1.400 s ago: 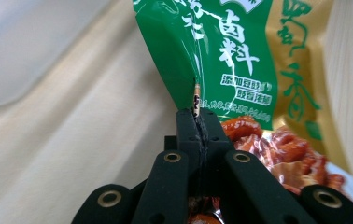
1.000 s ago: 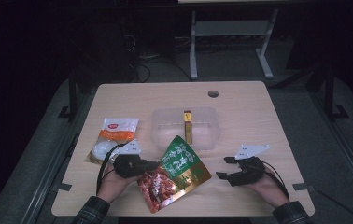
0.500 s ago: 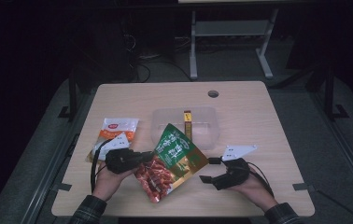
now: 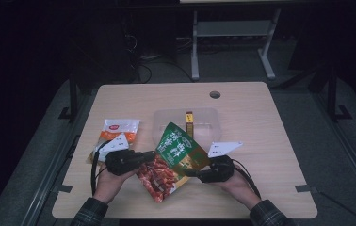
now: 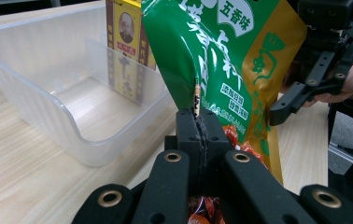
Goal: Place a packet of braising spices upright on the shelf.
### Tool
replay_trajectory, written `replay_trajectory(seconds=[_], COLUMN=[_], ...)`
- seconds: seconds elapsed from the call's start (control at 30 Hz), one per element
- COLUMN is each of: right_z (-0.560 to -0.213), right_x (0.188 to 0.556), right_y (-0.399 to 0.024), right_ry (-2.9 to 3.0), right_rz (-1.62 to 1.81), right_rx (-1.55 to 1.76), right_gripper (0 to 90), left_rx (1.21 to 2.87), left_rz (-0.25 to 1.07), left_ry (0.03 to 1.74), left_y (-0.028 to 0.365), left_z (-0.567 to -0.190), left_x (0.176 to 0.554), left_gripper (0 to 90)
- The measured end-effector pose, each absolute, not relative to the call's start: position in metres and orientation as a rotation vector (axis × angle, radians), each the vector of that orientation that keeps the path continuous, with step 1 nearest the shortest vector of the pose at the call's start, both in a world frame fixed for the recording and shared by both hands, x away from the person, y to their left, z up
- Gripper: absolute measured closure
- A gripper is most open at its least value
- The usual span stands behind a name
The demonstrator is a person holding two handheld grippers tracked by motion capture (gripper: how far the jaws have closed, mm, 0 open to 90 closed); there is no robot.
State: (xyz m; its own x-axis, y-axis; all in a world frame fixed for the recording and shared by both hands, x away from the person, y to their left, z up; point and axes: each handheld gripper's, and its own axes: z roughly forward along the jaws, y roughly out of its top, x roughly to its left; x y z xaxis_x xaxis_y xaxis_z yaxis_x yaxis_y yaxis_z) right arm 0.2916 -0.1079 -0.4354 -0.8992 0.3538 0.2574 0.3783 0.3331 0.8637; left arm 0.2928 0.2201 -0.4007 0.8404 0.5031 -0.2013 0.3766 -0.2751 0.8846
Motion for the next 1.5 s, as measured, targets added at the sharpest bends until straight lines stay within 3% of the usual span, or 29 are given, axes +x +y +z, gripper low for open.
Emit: replay_trajectory(seconds=[0.2,0.3,0.83,1.03,1.2,1.5], right_z=[-0.434,-0.432,-0.407,-0.402,-0.393,-0.379], right_x=[0.295,0.296,0.314,0.314,0.314,0.316], right_y=[-0.113,-0.116,-0.119,-0.118,-0.122,-0.128], right_ry=[-2.478,-2.449,-2.554,-2.550,-2.539,-2.524], right_rz=[-1.672,-1.677,-1.576,-1.585,-1.617,-1.663], right_rx=[-0.711,-0.714,-0.586,-0.536,-0.521,-0.531], right_gripper=[80.7,85.2,90.0,90.0,90.0,90.0], left_rx=[1.890,1.886,1.960,1.936,1.945,2.008], left_rz=[0.128,0.116,0.115,0.146,0.164,0.198], left_ry=[0.653,0.651,0.630,0.659,0.674,0.671], left_y=[0.218,0.218,0.220,0.235,0.243,0.237], left_z=[-0.402,-0.403,-0.412,-0.409,-0.410,-0.417], left_x=[0.292,0.291,0.288,0.288,0.288,0.288], left_gripper=[89.7,89.6,86.6,77.2,58.8,37.3])
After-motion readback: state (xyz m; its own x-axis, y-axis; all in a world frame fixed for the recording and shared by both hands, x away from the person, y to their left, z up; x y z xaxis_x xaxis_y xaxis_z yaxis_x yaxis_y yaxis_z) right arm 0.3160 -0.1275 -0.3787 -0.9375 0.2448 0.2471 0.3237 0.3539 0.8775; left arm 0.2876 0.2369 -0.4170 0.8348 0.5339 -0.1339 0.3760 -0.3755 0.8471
